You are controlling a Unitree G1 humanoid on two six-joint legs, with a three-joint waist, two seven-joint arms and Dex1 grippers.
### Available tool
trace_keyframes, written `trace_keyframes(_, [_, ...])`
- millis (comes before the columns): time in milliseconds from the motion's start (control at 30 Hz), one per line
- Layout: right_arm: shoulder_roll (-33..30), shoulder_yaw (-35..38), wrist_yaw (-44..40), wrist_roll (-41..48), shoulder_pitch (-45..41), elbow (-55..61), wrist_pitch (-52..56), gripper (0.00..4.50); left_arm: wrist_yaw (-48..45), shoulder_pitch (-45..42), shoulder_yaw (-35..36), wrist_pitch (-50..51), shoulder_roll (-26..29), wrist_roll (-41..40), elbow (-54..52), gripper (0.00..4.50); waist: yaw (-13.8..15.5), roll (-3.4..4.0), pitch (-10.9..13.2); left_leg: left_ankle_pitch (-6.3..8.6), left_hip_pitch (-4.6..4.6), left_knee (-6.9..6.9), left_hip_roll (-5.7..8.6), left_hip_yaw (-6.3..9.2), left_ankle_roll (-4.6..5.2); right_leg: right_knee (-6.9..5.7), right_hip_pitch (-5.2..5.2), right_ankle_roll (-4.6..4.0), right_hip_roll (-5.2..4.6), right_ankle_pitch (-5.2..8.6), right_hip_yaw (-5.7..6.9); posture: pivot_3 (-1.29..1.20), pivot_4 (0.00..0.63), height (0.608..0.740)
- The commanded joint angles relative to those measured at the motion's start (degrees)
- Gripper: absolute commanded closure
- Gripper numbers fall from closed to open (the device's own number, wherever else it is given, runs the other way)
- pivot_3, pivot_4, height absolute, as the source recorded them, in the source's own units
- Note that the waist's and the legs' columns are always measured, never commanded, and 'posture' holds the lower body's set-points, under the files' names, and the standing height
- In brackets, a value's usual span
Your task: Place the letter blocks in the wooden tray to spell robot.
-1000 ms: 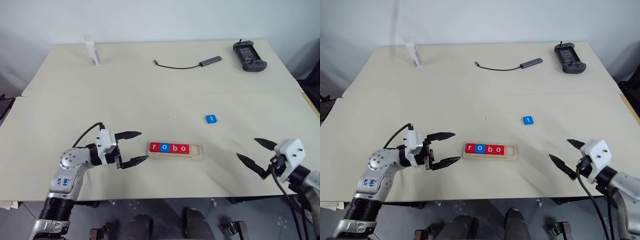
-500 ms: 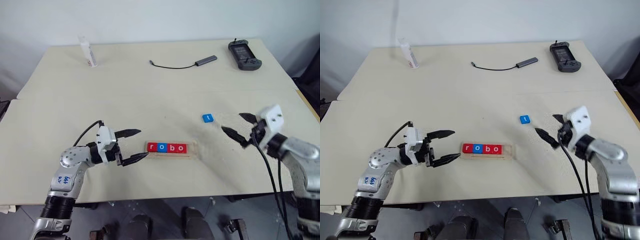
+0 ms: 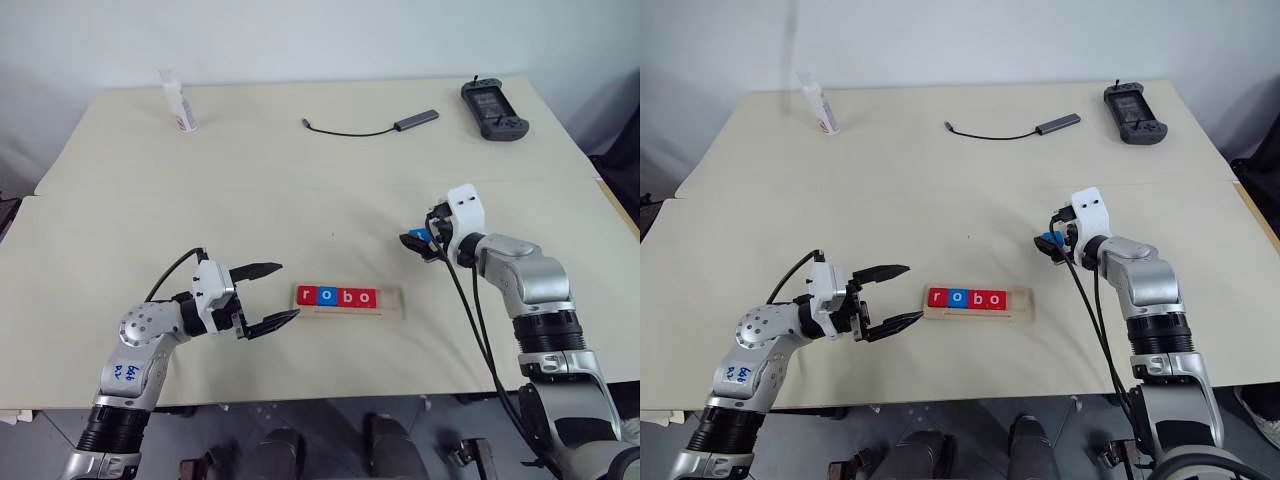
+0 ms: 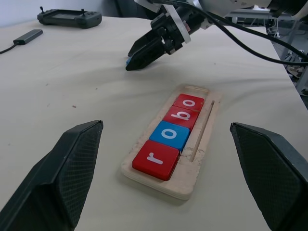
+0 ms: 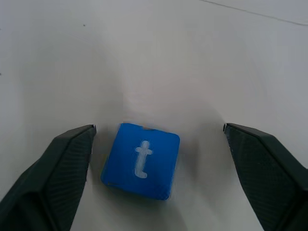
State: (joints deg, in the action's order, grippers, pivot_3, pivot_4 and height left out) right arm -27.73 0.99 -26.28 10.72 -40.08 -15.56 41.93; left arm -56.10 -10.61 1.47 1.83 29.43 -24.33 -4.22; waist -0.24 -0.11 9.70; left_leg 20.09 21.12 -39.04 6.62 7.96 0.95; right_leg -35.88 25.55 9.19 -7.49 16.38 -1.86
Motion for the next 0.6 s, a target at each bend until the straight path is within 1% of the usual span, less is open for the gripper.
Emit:
trace_keyframes(33, [0.54,0.24,1.86,-0.59,1.09,3.5,3.17,1.28,0.18,0.43,1.14,-0.81,0.66,-0.11,-2.66,0.0,-0.01,0.0,0.0,0.0,0.0,0.0,-0.02,0.0,0.0,0.0,0.0,0.0,0.01,0.0,0.0,0.0,0.15,0.74])
trace_keyframes(133, [0.9,0.67,1.64,0.53,2.04,6.94,5.39,2.36,0.04,0.24,1.06,-0.87,0.7,-0.18,-2.56,0.0,0.06,0.0,0.0,0.0,0.01,-0.01,-0.02,0.0,0.0,-0.02,0.0,0.0,0.01,0.0,0.0,0.0,0.15,0.74])
trace_keyframes(200, [1.0,1.52,2.12,1.06,2.4,8.89,6.81,2.98,-0.07,-0.28,0.69,-0.88,0.51,-0.12,-2.21,0.0,0.06,0.0,0.0,0.0,0.01,-0.01,0.0,0.0,0.0,-0.02,0.0,0.0,0.0,0.0,-0.01,0.0,0.15,0.74])
trace_keyframes(300, [0.62,3.35,2.98,2.1,3.01,12.64,9.48,3.04,-0.37,-0.88,0.0,-0.74,0.08,-0.22,-1.92,0.0,0.02,0.0,0.0,0.0,0.01,-0.01,-0.01,-0.01,0.0,-0.02,0.0,0.0,0.01,0.0,0.0,0.0,0.15,0.74])
trace_keyframes(400, [-0.53,7.14,4.27,3.88,5.5,21.17,15.63,3.04,-0.78,-1.9,-0.94,-1.0,-0.96,-0.28,-1.07,0.0,0.15,0.0,0.0,0.0,0.03,0.0,-0.01,0.01,0.0,-0.02,0.01,0.0,0.0,0.0,0.0,0.0,0.15,0.74])
trace_keyframes(500, [-0.67,10.27,5.49,5.67,9.27,30.18,22.34,3.04,-0.29,-2.75,-0.74,-2.93,-2.49,0.26,0.13,0.0,0.21,0.0,0.0,0.0,0.05,0.0,0.01,0.03,0.0,-0.01,0.01,0.0,-0.01,0.0,0.01,0.0,0.15,0.74])
trace_keyframes(600, [1.66,14.38,8.1,7.24,15.97,42.3,30.36,3.04,-2.15,-3.5,-1.65,-1.96,-2.6,-0.46,0.67,0.0,0.24,0.0,0.0,0.01,0.04,0.04,-0.04,0.03,-0.01,-0.01,0.01,0.0,0.02,0.0,0.01,0.0,0.15,0.74])
